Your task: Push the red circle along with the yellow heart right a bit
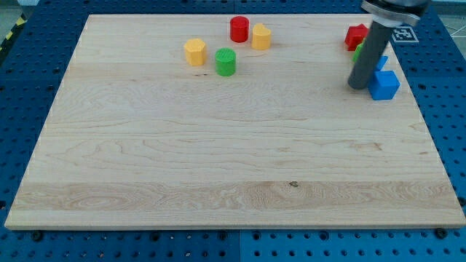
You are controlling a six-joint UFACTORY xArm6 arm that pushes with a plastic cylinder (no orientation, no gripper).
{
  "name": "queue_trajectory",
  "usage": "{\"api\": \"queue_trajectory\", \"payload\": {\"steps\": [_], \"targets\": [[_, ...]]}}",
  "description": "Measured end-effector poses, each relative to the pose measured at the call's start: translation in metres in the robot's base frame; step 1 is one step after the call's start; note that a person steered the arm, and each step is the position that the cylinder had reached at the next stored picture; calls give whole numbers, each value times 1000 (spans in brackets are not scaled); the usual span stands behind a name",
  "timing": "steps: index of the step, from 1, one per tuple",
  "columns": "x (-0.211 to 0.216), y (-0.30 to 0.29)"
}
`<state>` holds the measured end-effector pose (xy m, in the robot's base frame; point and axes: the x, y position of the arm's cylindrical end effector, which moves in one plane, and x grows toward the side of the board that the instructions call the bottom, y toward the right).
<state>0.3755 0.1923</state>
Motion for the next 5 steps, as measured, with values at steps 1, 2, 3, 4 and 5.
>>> {"api": "queue_trajectory", "payload": {"steps": [1, 2, 3, 4, 5], "targets": [[-43, -43], [-81, -60], [-118, -66], [-161, -102], [-182, -141]]}}
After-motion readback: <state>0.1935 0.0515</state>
